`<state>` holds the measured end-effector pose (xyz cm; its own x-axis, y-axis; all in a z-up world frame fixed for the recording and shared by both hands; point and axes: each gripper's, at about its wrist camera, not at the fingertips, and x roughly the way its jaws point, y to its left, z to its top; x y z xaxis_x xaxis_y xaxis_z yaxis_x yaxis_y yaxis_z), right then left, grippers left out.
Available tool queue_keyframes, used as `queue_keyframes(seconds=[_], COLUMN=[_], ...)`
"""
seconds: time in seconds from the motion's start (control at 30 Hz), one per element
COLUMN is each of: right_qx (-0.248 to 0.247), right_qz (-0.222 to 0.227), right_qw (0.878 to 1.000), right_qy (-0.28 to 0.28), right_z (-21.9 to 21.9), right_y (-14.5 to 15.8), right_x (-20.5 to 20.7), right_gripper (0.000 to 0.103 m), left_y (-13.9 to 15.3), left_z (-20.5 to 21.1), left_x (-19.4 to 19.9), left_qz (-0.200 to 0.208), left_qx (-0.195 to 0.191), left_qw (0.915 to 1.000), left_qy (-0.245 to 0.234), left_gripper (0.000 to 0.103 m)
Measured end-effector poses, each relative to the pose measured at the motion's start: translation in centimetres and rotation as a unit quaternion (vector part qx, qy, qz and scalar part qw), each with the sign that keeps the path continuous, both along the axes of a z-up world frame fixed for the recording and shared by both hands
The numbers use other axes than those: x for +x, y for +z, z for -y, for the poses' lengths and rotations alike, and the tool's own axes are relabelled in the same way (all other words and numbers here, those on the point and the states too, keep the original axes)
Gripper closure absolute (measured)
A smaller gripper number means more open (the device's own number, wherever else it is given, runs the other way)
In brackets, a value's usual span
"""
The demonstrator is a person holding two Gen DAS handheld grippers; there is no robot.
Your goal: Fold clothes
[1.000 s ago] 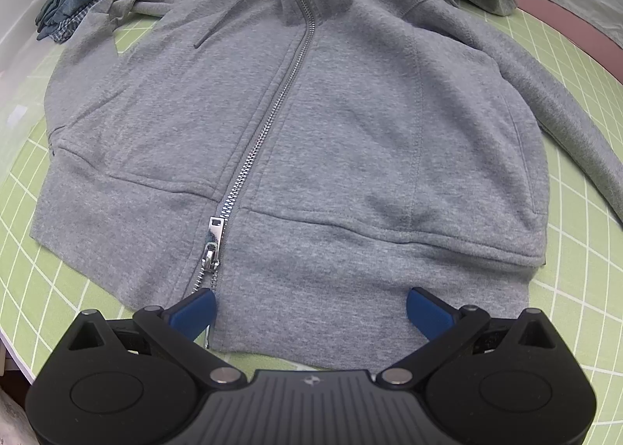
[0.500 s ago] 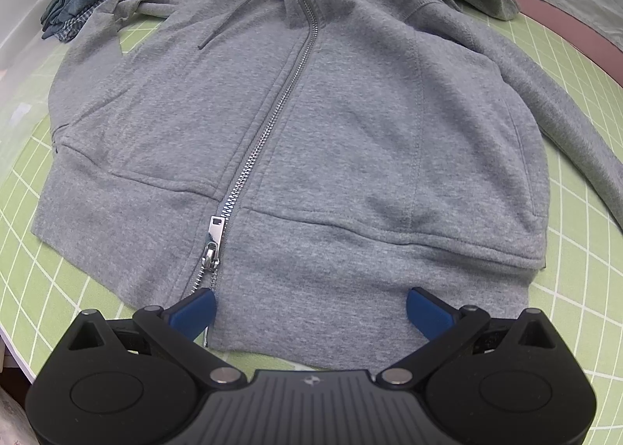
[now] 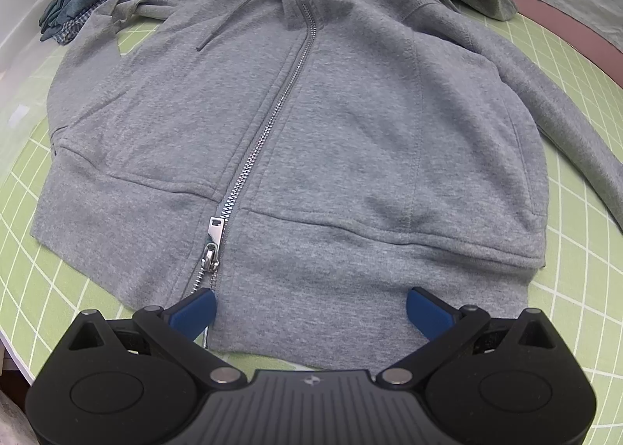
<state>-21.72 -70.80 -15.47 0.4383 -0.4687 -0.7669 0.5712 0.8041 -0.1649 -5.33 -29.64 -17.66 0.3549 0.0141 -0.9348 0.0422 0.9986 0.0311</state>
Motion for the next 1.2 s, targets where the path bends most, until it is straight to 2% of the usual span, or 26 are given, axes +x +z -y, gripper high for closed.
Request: queue_keyframes(seconds=[0.03, 0.1, 0.13, 0.23, 0.37, 0.47, 0.57, 0.63, 0.73, 0.9, 1.03, 1.2], right_qx=[-0.002, 0.004, 0.008, 0.005, 0.032, 0.066, 0.108, 0.129, 0.155, 0.165, 0.163, 0.179], right_qz=[-0.001, -0.001, 0.001, 0.018, 0.089, 0.153, 0.181, 0.168, 0.13, 0.112, 0.113, 0.133], right_qw=[1.0, 1.0, 1.0, 1.0, 0.996, 0.986, 0.977, 0.975, 0.975, 0.975, 0.975, 0.968], right_qy=[0.002, 0.005, 0.008, 0.016, -0.006, -0.024, -0.041, -0.063, -0.094, -0.098, -0.104, -0.116], right_z=[0.3, 1.0, 1.2, 1.6, 2.9, 4.5, 6.4, 8.1, 10.6, 12.8, 14.2, 14.9], right_y=[0.0, 0.2, 0.4, 2.1, 6.4, 9.8, 10.9, 9.7, 6.3, 3.2, 2.1, 1.1], right_x=[0.0, 0.0, -0.1, -0.3, -0.6, -0.4, 0.6, 2.1, 4.7, 7.9, 9.5, 9.8], right_gripper=[0.058, 0.076, 0.093, 0.099, 0.1, 0.1, 0.1, 0.1, 0.1, 0.098, 0.081, 0.068], left_y=[0.0, 0.1, 0.1, 0.1, 0.0, 0.0, 0.0, -0.1, 0.0, 0.0, 0.0, 0.0], left_z=[0.0, 0.0, 0.0, 0.0, -0.1, -0.1, -0.2, -0.2, -0.2, -0.1, -0.1, -0.1], left_x=[-0.1, -0.3, -0.3, -0.2, -0.2, 0.0, 0.1, 0.1, 0.2, 0.2, 0.3, 0.3], left_qz=[0.002, 0.006, 0.007, 0.008, 0.007, 0.006, 0.005, 0.005, 0.003, 0.002, 0.002, 0.003], left_qx=[0.0, 0.0, 0.0, 0.0, 0.0, 0.0, -0.001, -0.001, -0.001, -0.001, -0.002, -0.002], left_qw=[1.0, 1.0, 1.0, 1.0, 1.0, 1.0, 1.0, 1.0, 1.0, 1.0, 1.0, 1.0], left_qy=[0.0, 0.0, 0.0, 0.0, 0.0, 0.0, 0.001, 0.001, 0.0, 0.0, 0.001, 0.002], left_gripper=[0.0, 0.0, 0.0, 0.0, 0.0, 0.0, 0.0, 0.0, 0.0, 0.0, 0.0, 0.0])
